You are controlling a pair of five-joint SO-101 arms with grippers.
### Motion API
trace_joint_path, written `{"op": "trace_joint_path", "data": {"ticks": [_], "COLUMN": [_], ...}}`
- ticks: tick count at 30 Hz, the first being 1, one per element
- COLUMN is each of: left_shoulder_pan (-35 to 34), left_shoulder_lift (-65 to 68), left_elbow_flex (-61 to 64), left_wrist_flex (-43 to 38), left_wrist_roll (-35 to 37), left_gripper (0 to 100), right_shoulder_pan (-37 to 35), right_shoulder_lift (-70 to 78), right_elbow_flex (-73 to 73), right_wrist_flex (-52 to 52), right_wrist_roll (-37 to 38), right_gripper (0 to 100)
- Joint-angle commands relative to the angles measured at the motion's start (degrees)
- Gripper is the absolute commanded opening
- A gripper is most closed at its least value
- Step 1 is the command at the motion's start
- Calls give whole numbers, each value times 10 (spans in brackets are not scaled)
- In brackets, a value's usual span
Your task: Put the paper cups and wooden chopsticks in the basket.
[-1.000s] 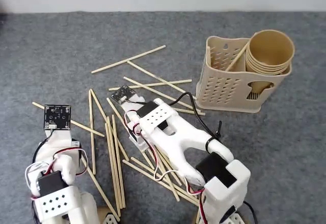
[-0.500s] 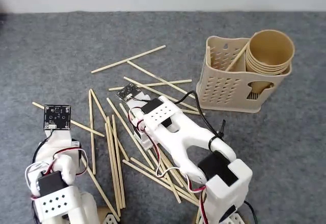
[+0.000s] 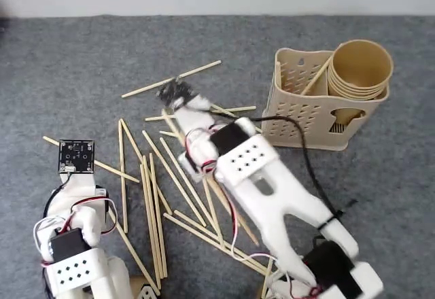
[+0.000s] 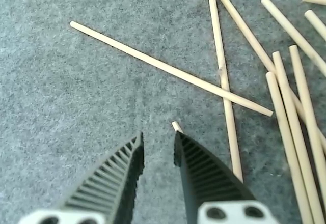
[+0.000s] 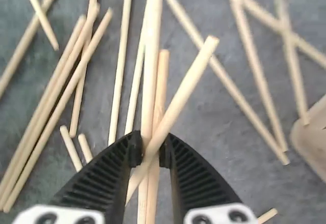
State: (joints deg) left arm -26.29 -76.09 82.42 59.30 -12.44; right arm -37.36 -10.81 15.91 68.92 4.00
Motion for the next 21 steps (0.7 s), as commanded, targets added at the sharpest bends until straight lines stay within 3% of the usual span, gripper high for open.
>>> {"op": "trace_joint_path", "data": {"ticks": [1,21], "left_shoulder_pan": [-3,-3], "left_shoulder_lift": [-6,-6], "left_elbow_flex": [-5,-5], "left_wrist_flex": [-11,-11], "left_wrist_roll": [4,4], "left_gripper": [95,95], "right_shoulder_pan": [25,141], "right_shoulder_lift": [-51,-55], "right_elbow_flex": [-79,-368], "right_wrist_flex": [5,-33], "right_wrist_roll": [6,6], "right_gripper": [8,8]}}
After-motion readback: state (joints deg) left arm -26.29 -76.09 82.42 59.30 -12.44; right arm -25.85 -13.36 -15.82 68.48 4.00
